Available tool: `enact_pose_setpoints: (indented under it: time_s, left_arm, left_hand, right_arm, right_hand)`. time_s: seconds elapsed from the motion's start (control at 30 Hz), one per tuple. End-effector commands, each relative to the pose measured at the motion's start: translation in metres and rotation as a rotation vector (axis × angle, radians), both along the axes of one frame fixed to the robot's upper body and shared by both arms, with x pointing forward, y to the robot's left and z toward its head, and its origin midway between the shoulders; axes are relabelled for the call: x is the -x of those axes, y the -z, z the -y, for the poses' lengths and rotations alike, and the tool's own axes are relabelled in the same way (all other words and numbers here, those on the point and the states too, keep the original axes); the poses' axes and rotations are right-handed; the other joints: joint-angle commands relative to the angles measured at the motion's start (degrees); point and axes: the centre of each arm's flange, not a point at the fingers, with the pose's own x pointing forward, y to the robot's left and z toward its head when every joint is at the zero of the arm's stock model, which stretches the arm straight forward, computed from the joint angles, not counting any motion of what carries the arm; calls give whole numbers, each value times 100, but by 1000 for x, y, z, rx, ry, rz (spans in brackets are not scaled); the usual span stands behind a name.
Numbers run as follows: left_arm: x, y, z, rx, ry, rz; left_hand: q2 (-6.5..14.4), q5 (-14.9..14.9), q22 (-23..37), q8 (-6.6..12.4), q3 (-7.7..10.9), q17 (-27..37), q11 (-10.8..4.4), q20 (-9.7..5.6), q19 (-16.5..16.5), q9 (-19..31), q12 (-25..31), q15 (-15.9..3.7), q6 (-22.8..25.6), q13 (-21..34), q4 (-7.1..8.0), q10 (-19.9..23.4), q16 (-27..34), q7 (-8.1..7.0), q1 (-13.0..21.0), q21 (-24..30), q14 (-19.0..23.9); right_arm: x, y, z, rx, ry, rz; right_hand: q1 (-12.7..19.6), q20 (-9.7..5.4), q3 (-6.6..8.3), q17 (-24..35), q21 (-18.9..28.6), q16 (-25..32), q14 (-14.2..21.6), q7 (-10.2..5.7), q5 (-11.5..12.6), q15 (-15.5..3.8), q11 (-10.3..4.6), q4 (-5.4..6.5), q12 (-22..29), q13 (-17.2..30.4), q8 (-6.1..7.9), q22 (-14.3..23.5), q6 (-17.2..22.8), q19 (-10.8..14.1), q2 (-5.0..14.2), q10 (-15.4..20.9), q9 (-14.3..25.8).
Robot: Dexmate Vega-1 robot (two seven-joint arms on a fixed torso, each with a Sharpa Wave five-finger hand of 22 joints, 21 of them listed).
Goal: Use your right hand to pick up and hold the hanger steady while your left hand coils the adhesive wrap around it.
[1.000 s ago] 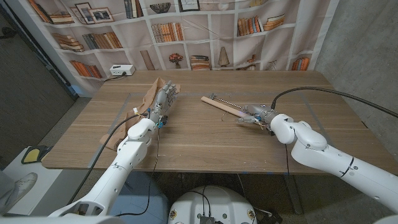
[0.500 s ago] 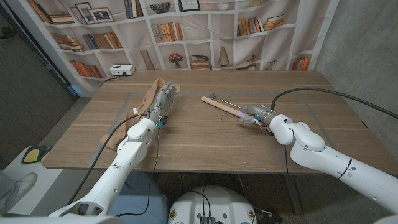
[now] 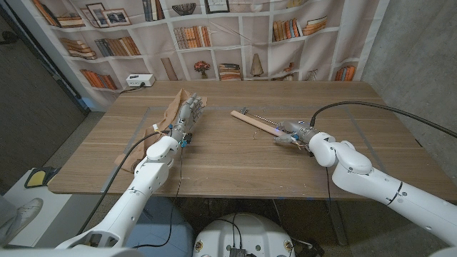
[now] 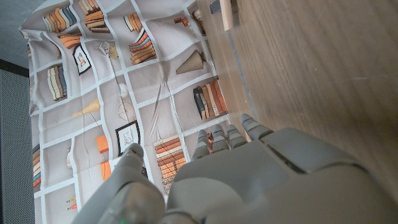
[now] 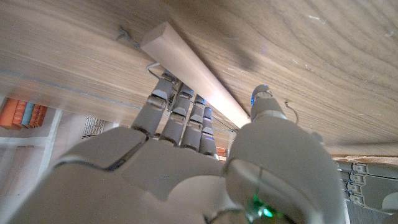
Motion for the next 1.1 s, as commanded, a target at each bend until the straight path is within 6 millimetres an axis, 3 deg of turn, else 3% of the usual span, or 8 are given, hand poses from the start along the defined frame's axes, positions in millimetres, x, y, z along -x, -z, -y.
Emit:
enact_pose_setpoints:
  time_s: [0.03,0.27,0.4,0.53,1.1]
  left_arm:
    - [0,0,1,2,-1,-2]
    - [-1,0,1,0,0,-3]
    - [-1,0,1,-1,0,-3]
    - [-2,0,2,0,0,-4]
    - [-4,0,2,2,0,-7]
  left_hand:
    - [47,-1,11,15,-9,8,30,19,-8,15,25,-6,-2,28,-28,7,42,-3,3,34,-2]
    - [48,-1,11,15,-9,8,20,18,-6,15,28,-7,-1,28,-29,14,42,4,3,34,-1]
    - [48,-1,11,16,-10,8,15,19,-7,15,31,-6,2,28,-30,22,43,4,2,34,0]
    - [49,-1,11,16,-10,8,23,16,-7,15,30,-5,1,28,-31,21,42,3,1,34,-2]
    - [51,-1,11,16,-11,9,26,15,-5,15,27,-9,3,29,-34,12,43,10,-1,34,1]
  right_arm:
    - [-1,1,0,3,-2,2]
    - [-2,1,0,3,1,1]
    - [-3,2,0,1,0,2]
    - [-3,2,-1,7,1,4]
    - [-4,1,-3,12,9,25]
  right_hand:
    - [145,-52,66,46,28,64,75,-38,30,-489,-59,-12,64,41,26,11,96,47,30,44,15]
    - [329,-117,128,81,34,85,86,-65,27,-518,-89,-34,104,81,17,14,119,77,71,38,24]
    - [533,-304,185,131,31,131,132,-66,10,-598,-93,-41,159,128,5,11,143,94,101,50,32]
    - [714,-362,237,163,37,154,149,-71,6,-647,-100,-62,196,160,3,9,171,128,121,55,38]
    - [1628,-603,456,479,59,419,350,-266,27,-936,-354,-45,462,361,-26,23,270,207,308,176,59]
